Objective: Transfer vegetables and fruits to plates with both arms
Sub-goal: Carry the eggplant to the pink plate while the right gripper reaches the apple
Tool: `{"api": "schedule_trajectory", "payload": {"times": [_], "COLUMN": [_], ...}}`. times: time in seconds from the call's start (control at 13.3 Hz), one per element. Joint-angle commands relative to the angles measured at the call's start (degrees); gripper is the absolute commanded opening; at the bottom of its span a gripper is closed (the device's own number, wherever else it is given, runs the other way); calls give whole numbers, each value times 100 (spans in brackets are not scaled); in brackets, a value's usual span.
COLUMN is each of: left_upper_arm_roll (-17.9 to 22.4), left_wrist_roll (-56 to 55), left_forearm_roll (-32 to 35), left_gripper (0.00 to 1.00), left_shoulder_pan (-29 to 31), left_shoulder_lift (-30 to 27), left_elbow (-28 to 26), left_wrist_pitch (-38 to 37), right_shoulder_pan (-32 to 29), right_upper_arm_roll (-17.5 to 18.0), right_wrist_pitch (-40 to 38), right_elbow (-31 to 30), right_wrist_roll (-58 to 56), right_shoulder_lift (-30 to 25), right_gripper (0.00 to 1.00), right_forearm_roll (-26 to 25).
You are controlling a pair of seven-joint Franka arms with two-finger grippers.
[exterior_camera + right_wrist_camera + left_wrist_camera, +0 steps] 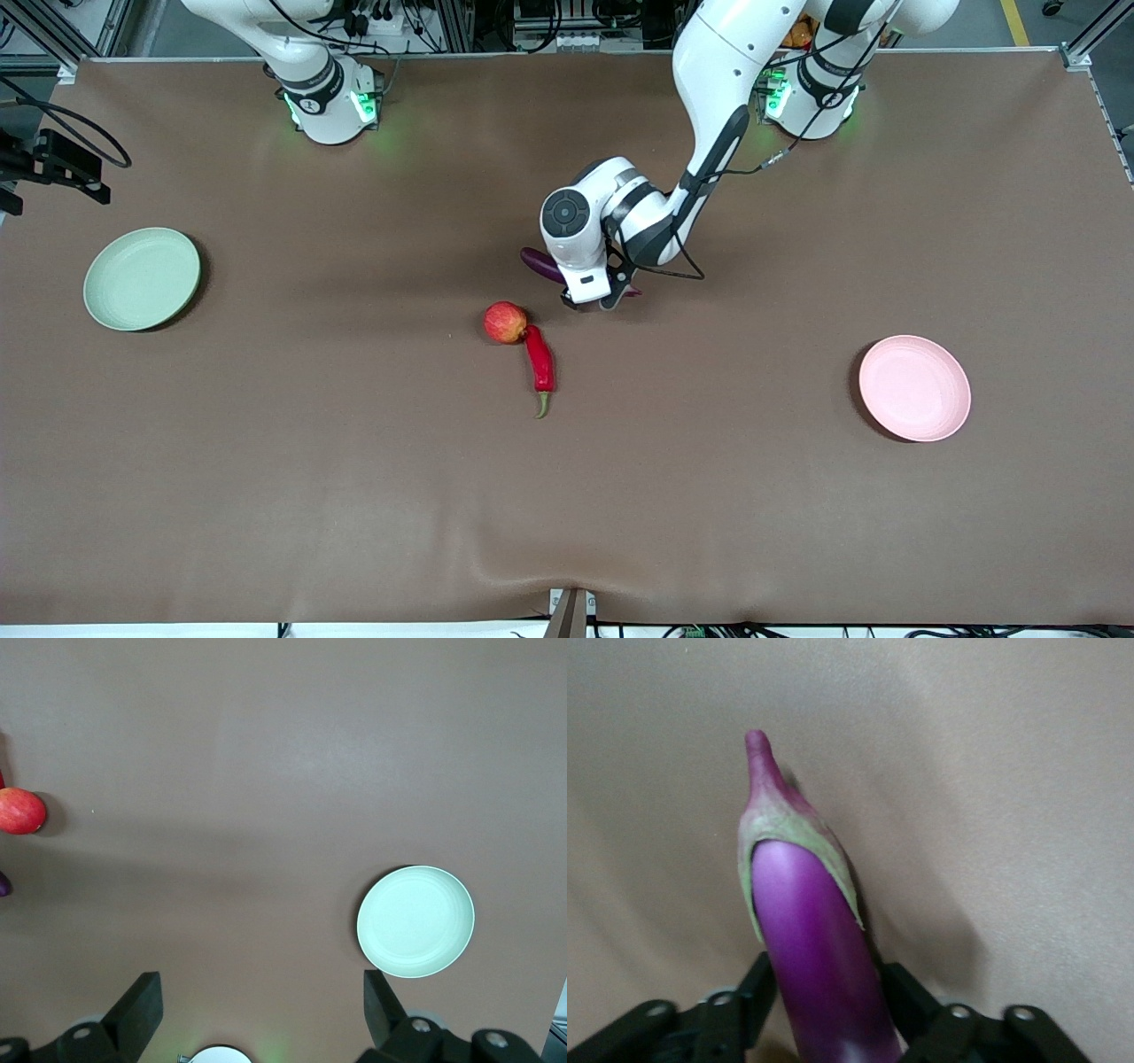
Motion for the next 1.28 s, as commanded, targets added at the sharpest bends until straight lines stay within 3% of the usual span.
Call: {"api": "schedule_trajectory", "payload": {"times": [0.0, 0.3, 0.53, 0.68, 0.9, 1.2], "left_upper_arm_roll": [50, 59, 59, 59, 59, 68], "left_wrist_roll": [-162, -92, 48, 48, 66, 1021], "left_forearm_roll": [146, 146, 76, 67, 111, 164], "left_gripper": [0, 0, 0, 0, 0, 0], "left_shoulder_pan": [12, 258, 512, 1056, 2066, 3218], "left_shoulder_lift": [-147, -534, -981, -1333, -1571, -1528], "left_elbow": [164, 857, 1034, 1026, 1035, 1026], "left_wrist_pitch": [-253, -1421, -1740, -1766, -1828, -1828], "right_shoulder_pan": [4, -14, -14, 74, 57, 371], "right_upper_arm_roll": [4, 4, 4, 21, 4, 48], "right_wrist_pitch": [7, -1, -1, 7, -45, -115], "right_elbow": [-31, -22, -22, 22, 66, 84], "right_wrist_roll": [28, 37, -24, -25, -24, 159], "right_shoulder_lift": [-82, -47, 137, 208, 954, 1017], "right_gripper": [100, 100, 100, 100, 100, 100], "right_forearm_roll": [58, 58, 6, -109, -232, -154]}}
